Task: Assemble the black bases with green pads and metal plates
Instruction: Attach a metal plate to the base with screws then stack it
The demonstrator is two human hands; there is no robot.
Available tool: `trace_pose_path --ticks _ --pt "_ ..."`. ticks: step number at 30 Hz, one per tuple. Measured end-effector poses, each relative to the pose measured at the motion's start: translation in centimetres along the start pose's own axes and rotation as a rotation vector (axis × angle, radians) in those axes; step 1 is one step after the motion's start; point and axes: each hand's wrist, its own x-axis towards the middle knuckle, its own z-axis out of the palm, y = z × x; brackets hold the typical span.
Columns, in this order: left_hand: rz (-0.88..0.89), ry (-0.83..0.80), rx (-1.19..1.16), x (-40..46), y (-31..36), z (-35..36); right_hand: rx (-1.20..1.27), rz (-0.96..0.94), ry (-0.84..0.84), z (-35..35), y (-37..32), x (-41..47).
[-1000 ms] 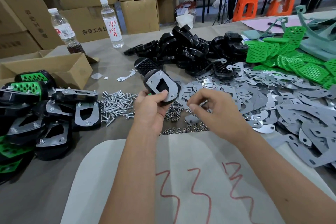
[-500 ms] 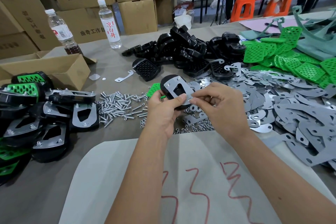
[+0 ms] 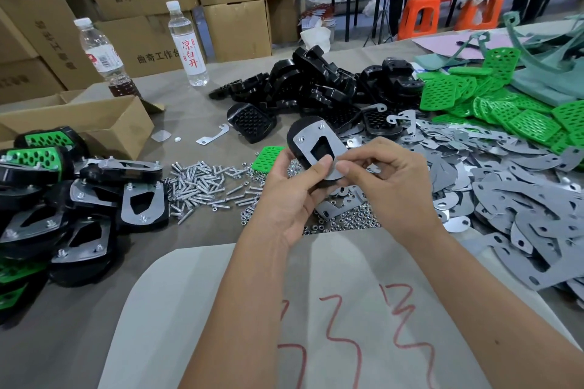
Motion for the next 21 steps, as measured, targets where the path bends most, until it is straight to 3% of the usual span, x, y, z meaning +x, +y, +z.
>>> trace_pose_path --ticks 5,11,21 --pt "-0.004 0.013 0.107 -0.26 -0.05 0.08 0.063 0.036 0.01 -0.17 -0.31 0.12" --pt "-0.006 0.052 0.052 -0.17 -0.37 0.26 0.388 0.288 0.08 -0.21 -0.24 0.2" --pt "-0.062 0.045 0.186 0.48 -0.73 -0.37 0.134 0.172 0.015 0.0 -0.44 0.05"
